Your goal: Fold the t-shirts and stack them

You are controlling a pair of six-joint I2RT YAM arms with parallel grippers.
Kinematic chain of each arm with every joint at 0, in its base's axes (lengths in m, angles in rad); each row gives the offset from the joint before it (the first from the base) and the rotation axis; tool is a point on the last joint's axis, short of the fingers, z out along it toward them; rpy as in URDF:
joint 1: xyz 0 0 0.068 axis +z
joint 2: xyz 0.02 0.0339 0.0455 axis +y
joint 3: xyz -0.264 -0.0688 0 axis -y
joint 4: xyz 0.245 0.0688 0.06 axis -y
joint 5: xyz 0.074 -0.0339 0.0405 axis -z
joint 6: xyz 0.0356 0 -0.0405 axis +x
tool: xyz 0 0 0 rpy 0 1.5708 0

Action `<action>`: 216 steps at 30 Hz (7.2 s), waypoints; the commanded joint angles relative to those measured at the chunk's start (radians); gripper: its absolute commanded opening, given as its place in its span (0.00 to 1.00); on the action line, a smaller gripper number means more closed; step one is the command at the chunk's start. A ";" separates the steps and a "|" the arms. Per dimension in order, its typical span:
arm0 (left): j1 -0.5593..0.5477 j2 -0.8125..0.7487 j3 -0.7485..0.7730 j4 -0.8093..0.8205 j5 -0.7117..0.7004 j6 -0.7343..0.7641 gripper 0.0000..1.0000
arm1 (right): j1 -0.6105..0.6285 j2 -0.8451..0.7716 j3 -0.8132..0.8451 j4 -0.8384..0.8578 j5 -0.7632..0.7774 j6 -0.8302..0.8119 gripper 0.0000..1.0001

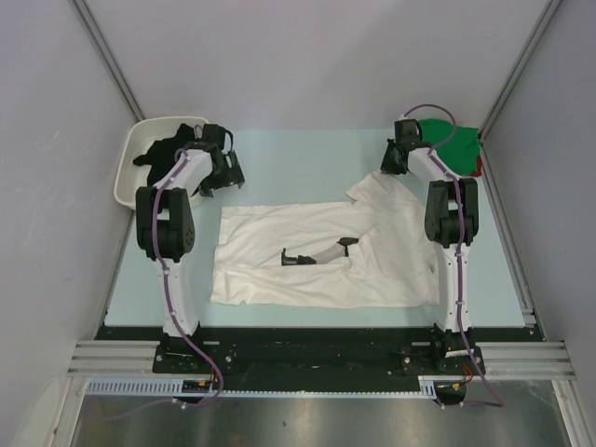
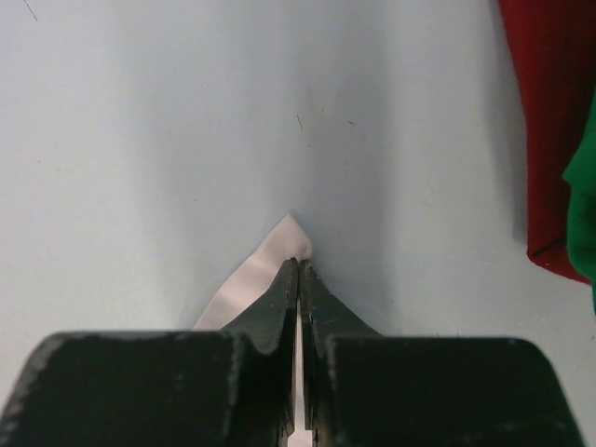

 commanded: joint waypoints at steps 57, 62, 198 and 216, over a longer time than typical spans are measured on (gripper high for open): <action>-0.045 -0.022 -0.220 0.080 -0.066 -0.011 0.38 | 0.009 -0.045 -0.067 -0.032 -0.072 0.019 0.00; -0.045 -0.032 -0.237 0.091 -0.062 -0.009 0.20 | 0.006 -0.056 -0.073 -0.039 -0.065 0.018 0.00; -0.072 -0.566 -0.943 0.312 0.285 -0.246 1.00 | -0.221 -0.879 -1.143 0.244 0.066 0.344 0.59; 0.017 -0.641 -0.964 0.275 0.268 -0.232 1.00 | -0.275 -0.865 -1.124 0.158 0.212 0.347 0.00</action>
